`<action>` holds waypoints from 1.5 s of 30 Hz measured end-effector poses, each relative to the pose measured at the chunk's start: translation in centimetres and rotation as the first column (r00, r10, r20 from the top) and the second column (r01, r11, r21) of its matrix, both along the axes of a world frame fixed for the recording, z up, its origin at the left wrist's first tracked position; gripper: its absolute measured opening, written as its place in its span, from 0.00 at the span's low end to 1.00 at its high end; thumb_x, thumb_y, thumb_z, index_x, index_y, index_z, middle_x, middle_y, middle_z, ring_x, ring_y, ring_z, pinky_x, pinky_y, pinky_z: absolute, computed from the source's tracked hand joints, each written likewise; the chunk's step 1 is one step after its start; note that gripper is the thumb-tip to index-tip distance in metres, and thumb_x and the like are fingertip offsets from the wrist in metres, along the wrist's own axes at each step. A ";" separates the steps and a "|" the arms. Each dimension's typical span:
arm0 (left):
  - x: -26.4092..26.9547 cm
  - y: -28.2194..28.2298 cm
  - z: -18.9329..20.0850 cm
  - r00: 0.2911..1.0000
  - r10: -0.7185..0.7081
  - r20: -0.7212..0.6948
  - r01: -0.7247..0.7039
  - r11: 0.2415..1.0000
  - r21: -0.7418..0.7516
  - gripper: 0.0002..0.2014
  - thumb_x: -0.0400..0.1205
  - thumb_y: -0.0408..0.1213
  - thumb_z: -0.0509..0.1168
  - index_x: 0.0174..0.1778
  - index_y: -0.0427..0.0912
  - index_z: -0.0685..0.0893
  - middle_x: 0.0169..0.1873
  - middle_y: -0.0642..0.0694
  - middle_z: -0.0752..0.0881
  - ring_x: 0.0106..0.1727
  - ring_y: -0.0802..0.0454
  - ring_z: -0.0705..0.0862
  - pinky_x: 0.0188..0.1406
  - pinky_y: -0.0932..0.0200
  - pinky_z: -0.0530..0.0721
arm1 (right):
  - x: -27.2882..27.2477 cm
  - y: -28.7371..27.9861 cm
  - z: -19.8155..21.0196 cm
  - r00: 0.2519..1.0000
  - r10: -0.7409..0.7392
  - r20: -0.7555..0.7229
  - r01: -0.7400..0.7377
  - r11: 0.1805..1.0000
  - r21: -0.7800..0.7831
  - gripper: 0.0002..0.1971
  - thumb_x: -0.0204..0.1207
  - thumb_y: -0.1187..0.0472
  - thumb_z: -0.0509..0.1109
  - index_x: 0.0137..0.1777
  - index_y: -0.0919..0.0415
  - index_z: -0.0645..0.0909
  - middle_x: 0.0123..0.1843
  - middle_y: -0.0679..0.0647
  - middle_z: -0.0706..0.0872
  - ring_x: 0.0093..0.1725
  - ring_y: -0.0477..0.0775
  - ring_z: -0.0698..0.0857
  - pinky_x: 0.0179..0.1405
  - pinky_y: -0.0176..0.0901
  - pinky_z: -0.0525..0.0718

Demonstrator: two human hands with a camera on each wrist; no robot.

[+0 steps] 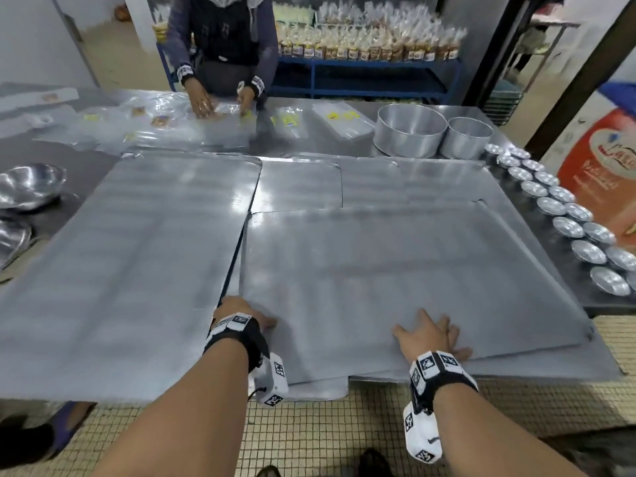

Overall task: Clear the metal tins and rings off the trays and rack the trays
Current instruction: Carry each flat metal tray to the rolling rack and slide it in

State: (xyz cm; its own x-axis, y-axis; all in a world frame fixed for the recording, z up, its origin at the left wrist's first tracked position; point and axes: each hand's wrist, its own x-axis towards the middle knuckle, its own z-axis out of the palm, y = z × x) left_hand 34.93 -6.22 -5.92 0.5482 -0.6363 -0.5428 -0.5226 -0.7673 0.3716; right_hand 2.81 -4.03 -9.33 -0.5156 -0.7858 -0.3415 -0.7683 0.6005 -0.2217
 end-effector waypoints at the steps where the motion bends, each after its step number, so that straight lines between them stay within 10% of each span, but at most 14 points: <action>1: 0.1 0.2 0.1 1.000 -0.010 -0.017 0.010 1.000 -0.010 0.41 0.54 0.51 0.87 0.59 0.37 0.79 0.52 0.41 0.86 0.52 0.39 0.87 0.51 0.49 0.89 | 0.4 0.6 -0.1 1.000 -0.017 0.007 0.017 1.000 0.002 0.36 0.68 0.38 0.65 0.78 0.41 0.66 0.87 0.57 0.50 0.85 0.63 0.47 0.78 0.78 0.41; 17: 0.9 3.5 3.3 0.988 -0.090 -0.129 0.071 0.987 -0.147 0.34 0.61 0.53 0.87 0.52 0.39 0.79 0.56 0.38 0.87 0.56 0.37 0.86 0.57 0.47 0.86 | 5.0 7.2 1.9 0.962 -0.265 0.063 0.272 0.947 -0.170 0.50 0.71 0.40 0.72 0.85 0.65 0.55 0.86 0.67 0.51 0.85 0.67 0.47 0.83 0.57 0.51; 24: -0.2 9.8 2.8 0.994 -0.016 -0.110 0.001 0.991 -0.134 0.34 0.58 0.54 0.87 0.50 0.39 0.80 0.54 0.38 0.88 0.55 0.37 0.87 0.58 0.43 0.87 | 4.4 9.7 2.6 0.776 -0.494 0.393 0.539 0.842 -0.005 0.59 0.67 0.50 0.79 0.84 0.69 0.41 0.75 0.70 0.68 0.70 0.69 0.75 0.65 0.54 0.78; 29: -1.3 14.6 2.5 0.996 -0.027 -0.090 0.018 0.995 -0.097 0.30 0.65 0.55 0.84 0.47 0.39 0.77 0.47 0.41 0.85 0.46 0.40 0.83 0.49 0.51 0.83 | 2.9 11.2 2.4 0.638 -0.541 0.548 0.574 0.808 0.129 0.40 0.67 0.60 0.79 0.71 0.71 0.58 0.66 0.68 0.79 0.58 0.66 0.86 0.55 0.47 0.85; 37: -4.2 20.3 1.9 0.989 -0.132 -0.074 0.136 0.989 0.059 0.43 0.62 0.59 0.83 0.67 0.37 0.80 0.61 0.41 0.86 0.51 0.43 0.84 0.47 0.54 0.82 | -0.2 15.9 2.9 0.674 -0.471 0.570 0.528 0.846 0.074 0.34 0.71 0.58 0.77 0.71 0.72 0.65 0.59 0.67 0.81 0.47 0.62 0.86 0.42 0.45 0.79; 45: -5.8 19.1 4.1 0.858 -0.477 0.193 0.440 0.874 0.206 0.42 0.52 0.80 0.70 0.47 0.46 0.81 0.47 0.44 0.87 0.48 0.43 0.87 0.55 0.51 0.87 | -4.6 18.6 3.3 0.750 -0.413 0.516 0.488 0.873 -0.011 0.23 0.73 0.53 0.76 0.53 0.73 0.77 0.39 0.62 0.83 0.43 0.63 0.83 0.49 0.51 0.84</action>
State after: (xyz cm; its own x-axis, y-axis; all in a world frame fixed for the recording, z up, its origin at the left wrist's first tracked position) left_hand 29.18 12.87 -1.86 0.3353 -0.7675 -0.5463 -0.8847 -0.4559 0.0975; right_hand -1.78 14.53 -5.98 -0.6182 -0.5614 -0.5502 -0.1847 0.7841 -0.5926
